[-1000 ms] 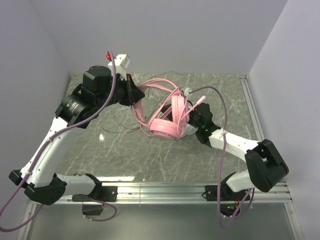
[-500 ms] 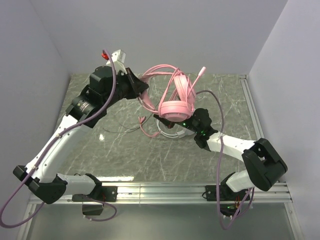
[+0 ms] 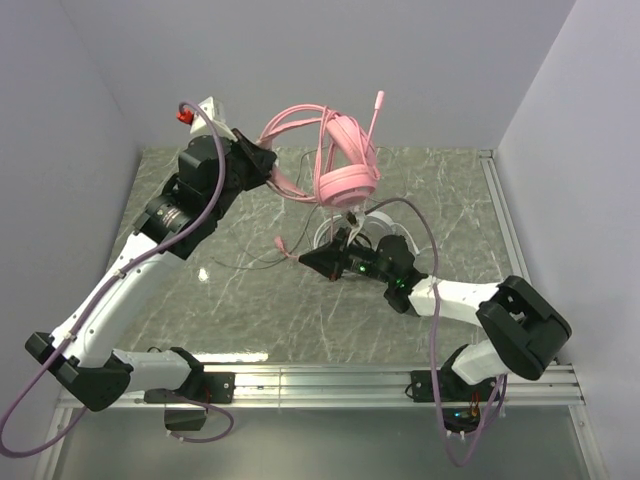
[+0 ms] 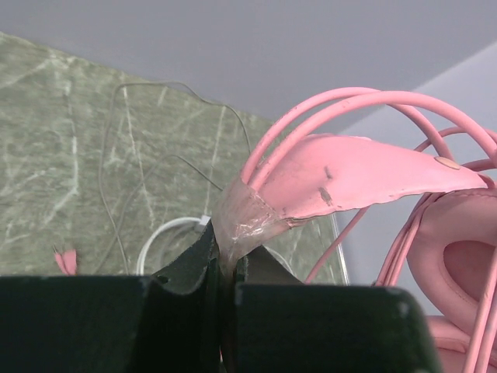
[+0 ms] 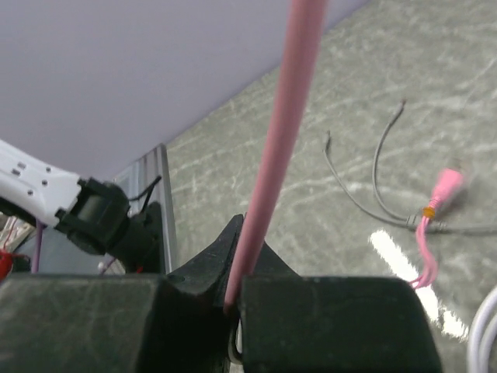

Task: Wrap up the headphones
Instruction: Wrap the headphone cable with the right arm

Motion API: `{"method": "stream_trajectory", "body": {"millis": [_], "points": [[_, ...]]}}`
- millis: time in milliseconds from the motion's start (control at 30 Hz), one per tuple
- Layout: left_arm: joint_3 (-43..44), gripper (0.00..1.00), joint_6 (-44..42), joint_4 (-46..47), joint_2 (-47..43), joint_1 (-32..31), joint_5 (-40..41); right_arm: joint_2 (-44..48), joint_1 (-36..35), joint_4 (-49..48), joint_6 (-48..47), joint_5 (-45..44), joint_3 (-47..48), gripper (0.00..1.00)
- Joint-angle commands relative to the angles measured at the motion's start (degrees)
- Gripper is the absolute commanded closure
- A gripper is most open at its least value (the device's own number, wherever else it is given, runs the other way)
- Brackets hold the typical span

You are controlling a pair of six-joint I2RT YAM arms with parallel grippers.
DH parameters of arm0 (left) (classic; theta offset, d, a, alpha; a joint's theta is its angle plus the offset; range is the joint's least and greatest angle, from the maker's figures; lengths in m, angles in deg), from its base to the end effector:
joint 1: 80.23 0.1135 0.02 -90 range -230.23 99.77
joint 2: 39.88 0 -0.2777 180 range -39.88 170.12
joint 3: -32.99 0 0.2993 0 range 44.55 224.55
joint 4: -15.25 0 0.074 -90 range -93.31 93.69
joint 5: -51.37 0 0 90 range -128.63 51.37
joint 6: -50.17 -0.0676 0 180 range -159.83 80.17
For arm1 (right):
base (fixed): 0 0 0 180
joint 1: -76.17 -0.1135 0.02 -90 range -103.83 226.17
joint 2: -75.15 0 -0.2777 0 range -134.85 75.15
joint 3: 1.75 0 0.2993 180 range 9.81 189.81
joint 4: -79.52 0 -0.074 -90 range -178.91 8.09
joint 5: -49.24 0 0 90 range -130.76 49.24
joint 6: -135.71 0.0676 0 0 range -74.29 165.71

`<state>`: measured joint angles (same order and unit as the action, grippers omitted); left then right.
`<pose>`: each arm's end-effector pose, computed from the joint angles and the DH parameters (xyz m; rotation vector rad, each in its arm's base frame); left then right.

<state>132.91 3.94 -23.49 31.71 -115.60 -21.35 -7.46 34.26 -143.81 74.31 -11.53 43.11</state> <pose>0.2824 -0.1758 0.4940 -0.3570 1.7681 -0.7400 0.2409 0.2606 0.2186 -0.6346 1.5176 1.3427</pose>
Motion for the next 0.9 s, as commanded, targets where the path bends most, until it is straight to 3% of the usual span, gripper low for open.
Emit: {"method": "stream_trajectory", "body": {"millis": [0,500,867], "points": [[2.70,1.00,3.16,10.04,-3.13,0.57,5.66,3.32,-1.76,-2.76,-0.30,-0.66,-2.97,1.00],[-1.25,1.00,7.03,15.66,-1.19,2.94,14.01,16.24,-12.66,7.50,-4.69,-8.84,-9.22,1.00],[-6.35,1.00,7.57,19.88,0.04,2.94,27.27,22.75,-18.55,18.85,-6.89,-11.21,-7.73,1.00]]}}
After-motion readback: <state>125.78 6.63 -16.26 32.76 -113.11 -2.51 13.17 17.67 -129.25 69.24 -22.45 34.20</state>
